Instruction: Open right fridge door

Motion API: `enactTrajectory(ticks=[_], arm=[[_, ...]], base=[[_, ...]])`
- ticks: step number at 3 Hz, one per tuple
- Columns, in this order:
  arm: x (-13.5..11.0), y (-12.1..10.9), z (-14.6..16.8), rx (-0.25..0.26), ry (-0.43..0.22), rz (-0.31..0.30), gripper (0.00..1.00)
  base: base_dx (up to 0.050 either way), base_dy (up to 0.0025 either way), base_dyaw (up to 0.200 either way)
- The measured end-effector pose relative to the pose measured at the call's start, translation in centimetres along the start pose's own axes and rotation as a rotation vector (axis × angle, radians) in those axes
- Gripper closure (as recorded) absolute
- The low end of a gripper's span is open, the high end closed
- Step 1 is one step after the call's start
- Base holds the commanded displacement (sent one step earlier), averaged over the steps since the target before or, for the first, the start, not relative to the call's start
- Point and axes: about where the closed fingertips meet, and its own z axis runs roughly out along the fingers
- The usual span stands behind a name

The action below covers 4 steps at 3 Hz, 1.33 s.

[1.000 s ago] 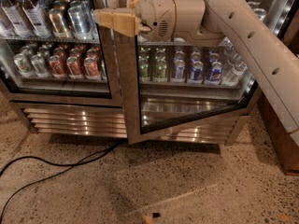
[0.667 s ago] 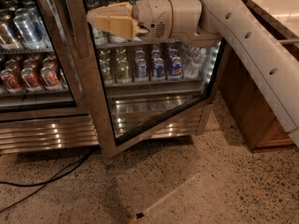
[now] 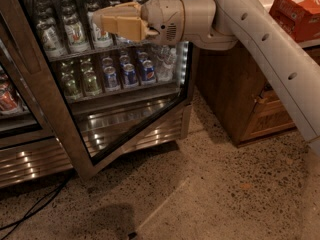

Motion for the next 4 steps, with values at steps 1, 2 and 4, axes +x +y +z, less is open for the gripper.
enactTrajectory(ticks=[1, 2, 4], arm=[[4.9, -0.6, 0.7, 0.02, -0.033, 0.053, 1.0], [12.0, 0.3, 2.4, 0.041, -0.109, 0.111, 1.0], [10.9, 10.4, 5.6, -0.047, -0.229, 0.074, 1.0]], base=[[0.0, 0.0, 0.0], [0.0, 0.0, 0.0], [0.0, 0.0, 0.0]])
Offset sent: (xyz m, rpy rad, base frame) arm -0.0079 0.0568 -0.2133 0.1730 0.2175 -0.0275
